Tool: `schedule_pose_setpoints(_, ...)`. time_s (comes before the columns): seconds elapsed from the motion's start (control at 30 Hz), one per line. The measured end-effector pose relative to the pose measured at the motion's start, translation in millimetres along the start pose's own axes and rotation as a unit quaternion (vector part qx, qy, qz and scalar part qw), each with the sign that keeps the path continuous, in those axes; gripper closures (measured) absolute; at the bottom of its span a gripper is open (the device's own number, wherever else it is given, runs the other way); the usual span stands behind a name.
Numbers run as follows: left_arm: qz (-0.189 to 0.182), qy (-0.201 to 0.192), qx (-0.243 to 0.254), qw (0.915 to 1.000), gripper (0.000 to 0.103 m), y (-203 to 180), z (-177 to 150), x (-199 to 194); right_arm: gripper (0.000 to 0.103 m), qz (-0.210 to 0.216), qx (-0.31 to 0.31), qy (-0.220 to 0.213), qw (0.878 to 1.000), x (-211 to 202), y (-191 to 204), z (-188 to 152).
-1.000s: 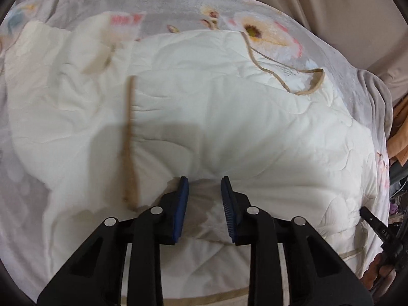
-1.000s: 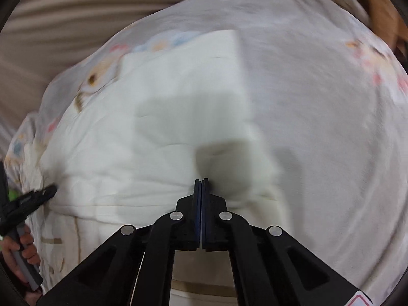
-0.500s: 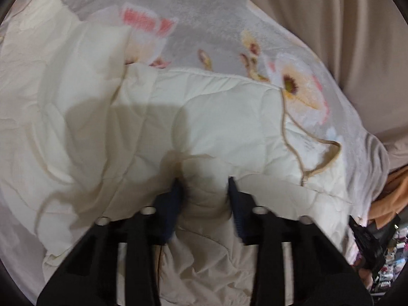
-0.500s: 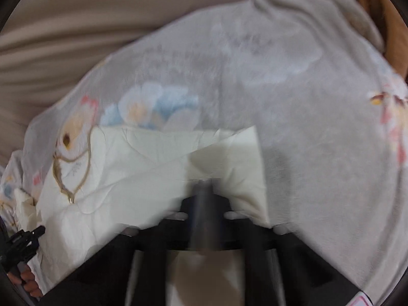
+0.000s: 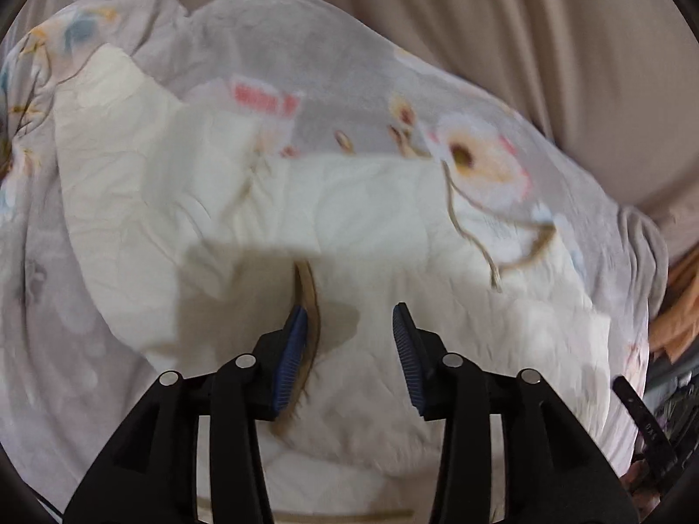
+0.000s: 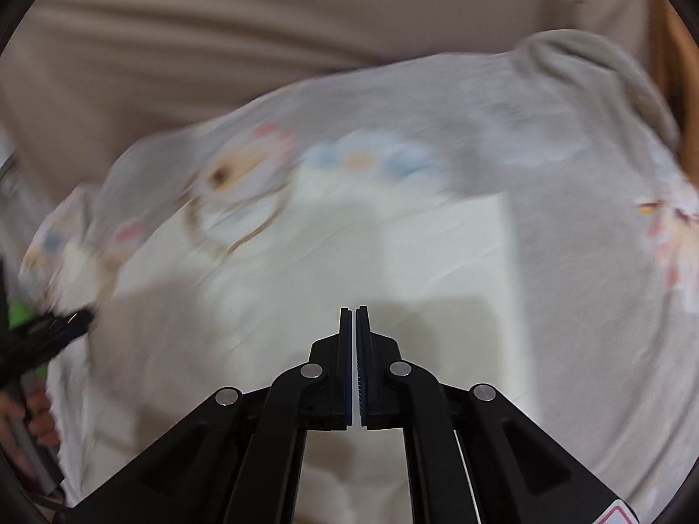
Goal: Fold large clothes
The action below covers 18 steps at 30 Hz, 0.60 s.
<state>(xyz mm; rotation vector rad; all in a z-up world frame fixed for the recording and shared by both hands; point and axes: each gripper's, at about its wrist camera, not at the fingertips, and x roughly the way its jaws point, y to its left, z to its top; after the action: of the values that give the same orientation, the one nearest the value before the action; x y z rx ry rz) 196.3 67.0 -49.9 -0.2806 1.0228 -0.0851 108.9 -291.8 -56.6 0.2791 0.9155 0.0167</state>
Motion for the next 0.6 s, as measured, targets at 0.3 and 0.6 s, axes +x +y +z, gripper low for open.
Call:
schedule_pose_setpoints(0.3,0.069,0.025,-0.010,0.9973,0.069,53,-34,13,0.103,-0.084,0.040,0.044,0.995,21,-65,-53)
schedule_pose_setpoints(0.6,0.113,-0.062,-0.243,0.9615,0.035,242,25,-41,0.090,-0.090,0.060,0.022,0.994,-57,-41,-67)
